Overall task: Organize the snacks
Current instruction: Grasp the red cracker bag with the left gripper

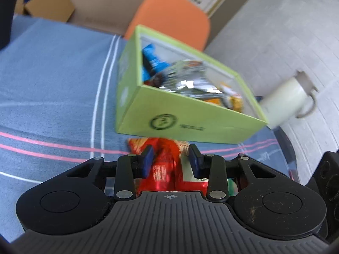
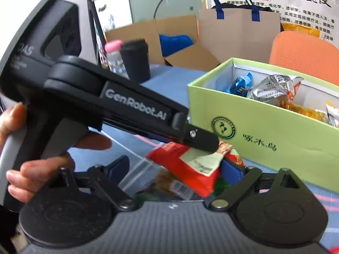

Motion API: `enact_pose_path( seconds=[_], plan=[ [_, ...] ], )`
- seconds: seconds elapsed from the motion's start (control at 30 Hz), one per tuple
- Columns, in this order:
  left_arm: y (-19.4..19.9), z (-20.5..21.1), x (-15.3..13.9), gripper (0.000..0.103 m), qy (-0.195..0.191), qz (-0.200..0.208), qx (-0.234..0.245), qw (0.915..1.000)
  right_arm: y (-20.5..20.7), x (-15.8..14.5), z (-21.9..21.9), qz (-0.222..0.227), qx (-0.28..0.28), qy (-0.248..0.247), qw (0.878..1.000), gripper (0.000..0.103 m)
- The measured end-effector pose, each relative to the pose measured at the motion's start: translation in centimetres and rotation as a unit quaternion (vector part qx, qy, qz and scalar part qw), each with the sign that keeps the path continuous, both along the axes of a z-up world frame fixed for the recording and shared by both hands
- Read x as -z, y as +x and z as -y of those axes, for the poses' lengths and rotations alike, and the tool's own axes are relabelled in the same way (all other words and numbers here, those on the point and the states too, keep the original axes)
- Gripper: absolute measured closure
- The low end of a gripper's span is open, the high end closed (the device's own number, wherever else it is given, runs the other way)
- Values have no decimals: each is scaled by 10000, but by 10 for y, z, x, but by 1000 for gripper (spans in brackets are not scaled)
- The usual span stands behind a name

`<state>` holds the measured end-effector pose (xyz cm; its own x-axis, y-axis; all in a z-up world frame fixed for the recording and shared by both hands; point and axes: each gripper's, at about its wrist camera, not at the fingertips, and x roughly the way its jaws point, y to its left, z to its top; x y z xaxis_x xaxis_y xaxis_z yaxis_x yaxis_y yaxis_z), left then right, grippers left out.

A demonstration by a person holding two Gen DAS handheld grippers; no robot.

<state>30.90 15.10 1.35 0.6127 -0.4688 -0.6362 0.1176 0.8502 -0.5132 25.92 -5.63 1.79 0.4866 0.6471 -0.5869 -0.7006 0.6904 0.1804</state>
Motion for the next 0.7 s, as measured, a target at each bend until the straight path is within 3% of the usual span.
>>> enact_pose_path(
  seconds=[0.2,0.4,0.47,0.57,0.63,0.7],
  plan=[
    [-43,26,-14,93,-332,148,192,9992,-57,-13,32,313,366,-7,9988,8],
    [-81,73,12,90,-442,-185,477,9977,-101,10,76,-108,939,-67,9955,8],
    [-93,87,19,84,-256,-227,478,9983,-109,18,86,-131,1100,-88,9938,9],
    [-108,99,16,59,16,-49,338,9994,-126,17,102,81,1375,-149,9904,9],
    [-120,100,9,33,105,142,158,9997,-133,19,108,58,1535,-67,9881,9],
    [-126,99,6,30,234,236,-6,9994,-135,27,110,-72,1538,49,9881,9]
  ],
)
